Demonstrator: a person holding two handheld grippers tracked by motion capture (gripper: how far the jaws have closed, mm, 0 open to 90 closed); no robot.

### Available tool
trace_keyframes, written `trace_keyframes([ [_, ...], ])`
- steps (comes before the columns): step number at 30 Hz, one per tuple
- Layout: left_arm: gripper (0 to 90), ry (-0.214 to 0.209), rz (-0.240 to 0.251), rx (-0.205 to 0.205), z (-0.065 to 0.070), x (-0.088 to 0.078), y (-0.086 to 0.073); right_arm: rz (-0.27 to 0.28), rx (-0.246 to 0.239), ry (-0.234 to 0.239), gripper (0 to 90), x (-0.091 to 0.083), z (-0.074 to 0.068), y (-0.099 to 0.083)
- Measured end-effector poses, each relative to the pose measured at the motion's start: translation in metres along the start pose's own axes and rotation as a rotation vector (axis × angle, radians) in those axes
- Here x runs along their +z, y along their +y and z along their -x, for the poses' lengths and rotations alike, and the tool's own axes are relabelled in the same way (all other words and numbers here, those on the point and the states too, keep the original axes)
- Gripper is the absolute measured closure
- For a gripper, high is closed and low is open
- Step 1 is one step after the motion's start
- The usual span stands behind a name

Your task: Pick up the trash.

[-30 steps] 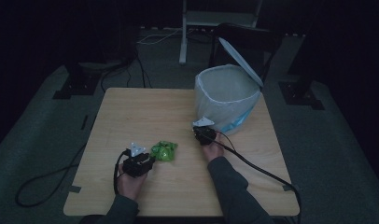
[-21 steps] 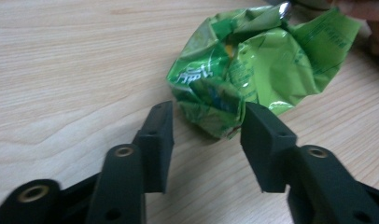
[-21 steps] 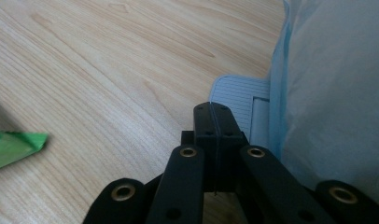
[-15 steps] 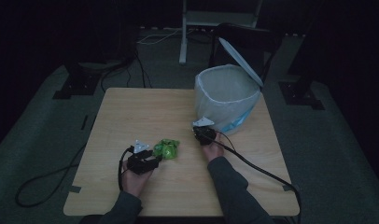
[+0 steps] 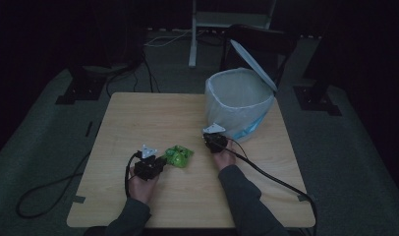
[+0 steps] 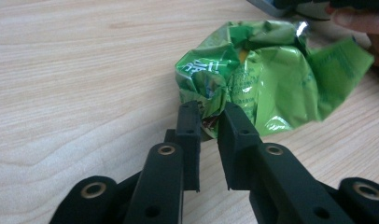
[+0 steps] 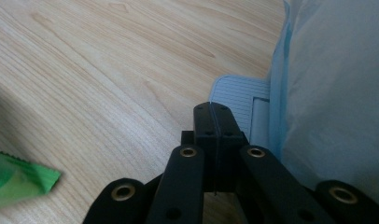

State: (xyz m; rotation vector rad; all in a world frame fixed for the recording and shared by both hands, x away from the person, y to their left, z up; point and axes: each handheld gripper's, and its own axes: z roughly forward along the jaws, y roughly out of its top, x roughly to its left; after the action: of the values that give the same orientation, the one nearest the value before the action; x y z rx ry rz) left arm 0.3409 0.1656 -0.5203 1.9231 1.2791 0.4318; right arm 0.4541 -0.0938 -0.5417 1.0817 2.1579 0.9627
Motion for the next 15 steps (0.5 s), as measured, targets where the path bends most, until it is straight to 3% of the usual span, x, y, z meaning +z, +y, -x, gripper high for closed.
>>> trace_keyframes([
  [15, 84.4, -0.021, 0.008, -0.016, -0.0042, -0.0018, 0.0029, 0.0, 0.002, -0.001, 90.0, -0.0001, -0.0002, -0.0001],
])
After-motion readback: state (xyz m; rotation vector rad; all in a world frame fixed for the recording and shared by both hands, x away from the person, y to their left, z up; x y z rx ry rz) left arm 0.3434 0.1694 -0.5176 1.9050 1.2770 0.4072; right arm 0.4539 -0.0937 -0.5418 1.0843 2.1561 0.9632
